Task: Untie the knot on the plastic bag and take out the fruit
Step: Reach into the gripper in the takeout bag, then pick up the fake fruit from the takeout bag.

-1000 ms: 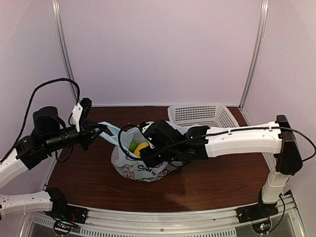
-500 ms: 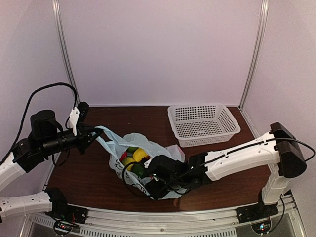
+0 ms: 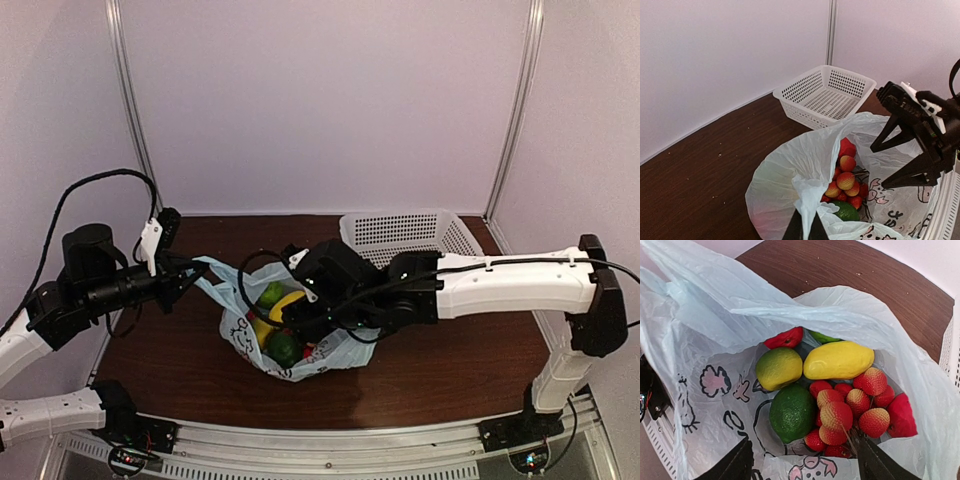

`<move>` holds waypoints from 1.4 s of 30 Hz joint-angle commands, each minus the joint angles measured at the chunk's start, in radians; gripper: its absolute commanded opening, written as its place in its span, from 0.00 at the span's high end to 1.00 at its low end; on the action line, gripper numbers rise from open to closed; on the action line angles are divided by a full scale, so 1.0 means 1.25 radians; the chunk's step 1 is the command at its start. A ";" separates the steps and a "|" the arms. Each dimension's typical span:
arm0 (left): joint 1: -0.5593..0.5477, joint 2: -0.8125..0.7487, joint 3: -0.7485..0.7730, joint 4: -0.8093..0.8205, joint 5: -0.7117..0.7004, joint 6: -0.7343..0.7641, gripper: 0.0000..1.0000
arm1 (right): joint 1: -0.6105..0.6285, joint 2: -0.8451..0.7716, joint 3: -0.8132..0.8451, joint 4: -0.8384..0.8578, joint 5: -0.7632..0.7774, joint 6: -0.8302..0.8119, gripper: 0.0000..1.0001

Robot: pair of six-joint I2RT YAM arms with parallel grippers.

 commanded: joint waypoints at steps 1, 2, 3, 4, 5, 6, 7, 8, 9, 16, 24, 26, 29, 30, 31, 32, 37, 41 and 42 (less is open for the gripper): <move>0.004 -0.007 -0.009 0.025 0.008 -0.005 1.00 | -0.013 0.085 0.066 -0.072 0.025 -0.044 0.29; 0.004 -0.007 -0.008 0.025 0.009 -0.004 1.00 | -0.016 0.100 0.077 -0.077 0.027 -0.049 0.30; 0.004 -0.007 -0.008 0.025 0.009 -0.004 1.00 | -0.020 0.114 0.087 -0.083 0.031 -0.051 0.31; 0.004 -0.006 -0.007 0.025 0.009 -0.004 1.00 | -0.025 0.127 0.096 -0.086 0.037 -0.053 0.31; 0.004 -0.006 -0.007 0.025 0.009 -0.004 1.00 | -0.028 0.139 0.104 -0.093 0.045 -0.056 0.31; 0.004 -0.005 -0.008 0.025 0.010 -0.003 1.00 | -0.036 0.151 0.111 -0.101 0.051 -0.059 0.31; 0.004 -0.004 -0.007 0.025 0.011 -0.003 1.00 | -0.041 0.168 0.121 -0.111 0.060 -0.060 0.29; 0.004 -0.004 -0.007 0.024 0.014 -0.004 1.00 | -0.047 0.176 0.127 -0.123 0.067 -0.060 0.27; 0.004 -0.005 -0.007 0.024 0.015 -0.004 1.00 | -0.052 0.185 0.130 -0.131 0.073 -0.061 0.26; 0.004 -0.004 -0.008 0.025 0.017 -0.003 1.00 | -0.093 0.211 0.093 -0.140 0.071 -0.063 0.11; 0.004 -0.003 -0.007 0.024 0.015 -0.003 1.00 | -0.137 0.246 0.043 -0.083 -0.006 -0.076 0.06; 0.004 -0.002 -0.008 0.025 0.014 -0.002 1.00 | -0.138 0.256 0.046 -0.070 -0.011 -0.083 0.07; 0.004 -0.002 -0.007 0.025 0.013 -0.003 1.00 | -0.143 0.266 0.051 -0.040 -0.022 -0.098 0.11; 0.004 -0.002 -0.008 0.025 0.013 -0.002 1.00 | -0.144 0.268 0.052 -0.030 -0.024 -0.104 0.14; 0.004 -0.001 -0.007 0.025 0.013 -0.002 1.00 | -0.144 0.272 0.053 -0.021 -0.026 -0.111 0.17; 0.004 -0.001 -0.008 0.025 0.013 -0.002 1.00 | -0.146 0.276 0.056 -0.012 -0.031 -0.118 0.22; 0.004 0.001 -0.008 0.025 0.015 -0.003 1.00 | -0.147 0.295 0.077 0.029 -0.049 -0.148 0.48; 0.004 0.001 -0.008 0.025 0.016 -0.003 1.00 | -0.147 0.280 0.083 0.079 -0.076 -0.156 0.71; 0.004 0.002 -0.008 0.025 0.016 -0.003 1.00 | -0.146 0.273 0.083 0.095 -0.083 -0.157 0.77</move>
